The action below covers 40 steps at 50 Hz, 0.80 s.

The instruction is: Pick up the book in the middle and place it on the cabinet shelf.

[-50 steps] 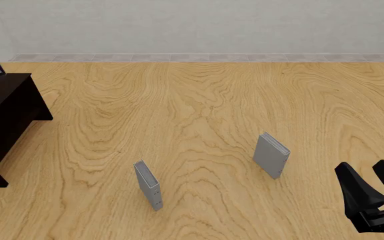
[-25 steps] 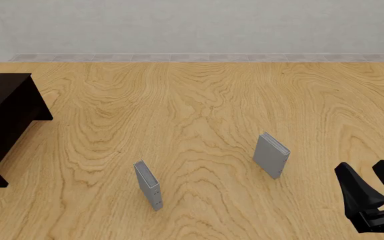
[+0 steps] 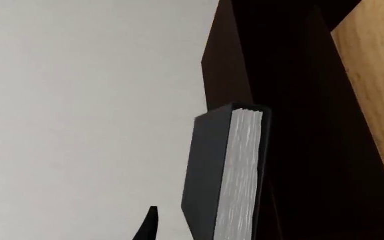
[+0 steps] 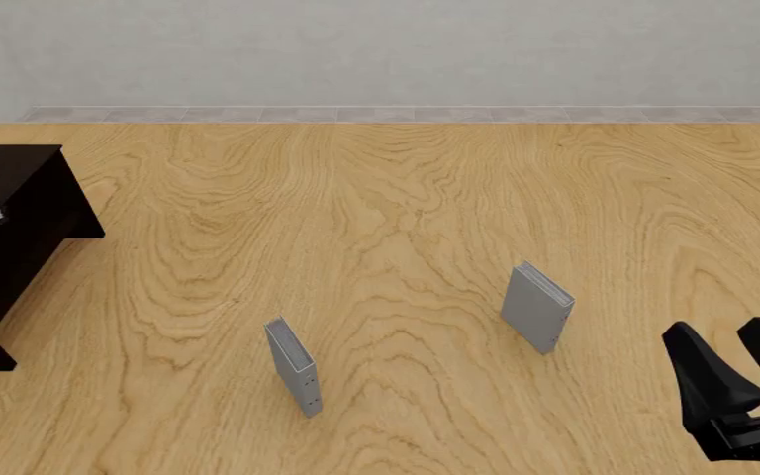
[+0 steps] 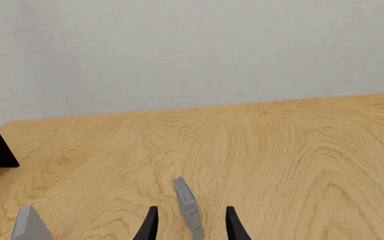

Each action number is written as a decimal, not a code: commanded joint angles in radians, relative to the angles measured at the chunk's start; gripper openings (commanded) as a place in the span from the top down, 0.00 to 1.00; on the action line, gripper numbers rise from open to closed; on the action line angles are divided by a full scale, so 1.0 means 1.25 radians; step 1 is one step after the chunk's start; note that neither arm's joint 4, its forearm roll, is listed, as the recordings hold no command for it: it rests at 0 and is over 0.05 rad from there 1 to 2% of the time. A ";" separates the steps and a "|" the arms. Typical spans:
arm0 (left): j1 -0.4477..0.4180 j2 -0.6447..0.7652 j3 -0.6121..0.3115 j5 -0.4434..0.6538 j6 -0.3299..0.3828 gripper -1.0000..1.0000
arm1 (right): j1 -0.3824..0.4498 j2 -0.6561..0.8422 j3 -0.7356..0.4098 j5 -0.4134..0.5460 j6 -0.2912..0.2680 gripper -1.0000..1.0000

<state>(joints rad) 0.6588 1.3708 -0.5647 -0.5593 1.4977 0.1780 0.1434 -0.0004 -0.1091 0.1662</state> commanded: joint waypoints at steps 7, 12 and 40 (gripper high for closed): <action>-0.017 0.009 0.017 -0.038 0.036 0.00 | -0.001 -0.004 0.000 0.003 0.001 0.00; -0.017 0.006 0.019 -0.042 0.043 0.00 | -0.002 -0.005 0.000 0.004 0.003 0.00; -0.018 -0.201 0.082 0.206 0.132 0.00 | -0.002 -0.006 0.000 0.004 0.004 0.00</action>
<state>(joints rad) 0.6377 1.2016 -0.4837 -0.4010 1.6393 0.1757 0.1404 -0.0004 -0.1072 0.1719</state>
